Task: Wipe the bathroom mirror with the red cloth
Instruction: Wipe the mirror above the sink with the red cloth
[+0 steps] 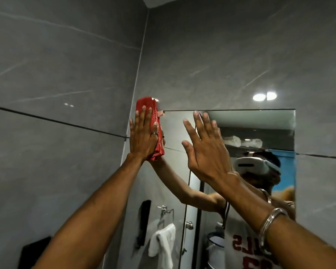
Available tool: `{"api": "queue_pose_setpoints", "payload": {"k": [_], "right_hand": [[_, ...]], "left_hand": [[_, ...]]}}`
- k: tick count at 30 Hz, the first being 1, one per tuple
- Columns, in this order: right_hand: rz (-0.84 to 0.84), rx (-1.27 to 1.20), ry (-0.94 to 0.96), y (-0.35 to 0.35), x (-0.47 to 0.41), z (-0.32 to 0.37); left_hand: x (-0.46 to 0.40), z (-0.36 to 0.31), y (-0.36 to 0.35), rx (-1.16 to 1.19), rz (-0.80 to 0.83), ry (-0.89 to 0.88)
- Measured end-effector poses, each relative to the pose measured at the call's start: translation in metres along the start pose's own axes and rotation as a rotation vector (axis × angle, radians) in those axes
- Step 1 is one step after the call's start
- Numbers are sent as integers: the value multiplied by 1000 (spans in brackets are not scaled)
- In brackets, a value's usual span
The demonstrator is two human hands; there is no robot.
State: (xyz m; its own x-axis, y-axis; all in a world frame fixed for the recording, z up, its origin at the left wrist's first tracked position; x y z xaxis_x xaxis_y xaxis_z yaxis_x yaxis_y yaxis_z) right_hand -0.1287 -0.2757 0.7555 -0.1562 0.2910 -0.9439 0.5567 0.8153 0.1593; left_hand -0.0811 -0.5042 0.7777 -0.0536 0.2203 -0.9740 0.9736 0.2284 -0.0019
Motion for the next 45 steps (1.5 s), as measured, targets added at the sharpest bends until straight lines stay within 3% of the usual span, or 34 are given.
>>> {"api": "queue_pose_setpoints", "payload": {"k": [9,23,29,35,45], "right_hand": [[-10,-29,-18,-20,17,27],[265,-114,79,-57,220,87],[180,-161,90,-42,271,77],[31,-160,87,-4,292,45],[113,72,-21,60,343,-49]], "left_hand": [[35,12,1,44,36,-28],[397,101,8,54,183,26],[432,117,1,16,192,66],[414,71,-2,25,82,173],[458,-113,-14,91,69,52]]}}
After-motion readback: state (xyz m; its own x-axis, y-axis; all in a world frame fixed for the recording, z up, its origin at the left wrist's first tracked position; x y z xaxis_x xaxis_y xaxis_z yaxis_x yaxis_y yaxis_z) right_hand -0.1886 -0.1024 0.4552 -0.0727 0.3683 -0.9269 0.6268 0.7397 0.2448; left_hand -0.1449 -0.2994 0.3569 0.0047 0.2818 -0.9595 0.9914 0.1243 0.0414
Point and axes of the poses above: each hand's wrist, its own x-axis away from the middle knuckle, its own y-axis out of the back of the hand, z = x × y, the point moved 6 cm from there along -x, towards the middle knuckle, and after that the axes turned 10 degrees about -z, right-handed, at the moved point
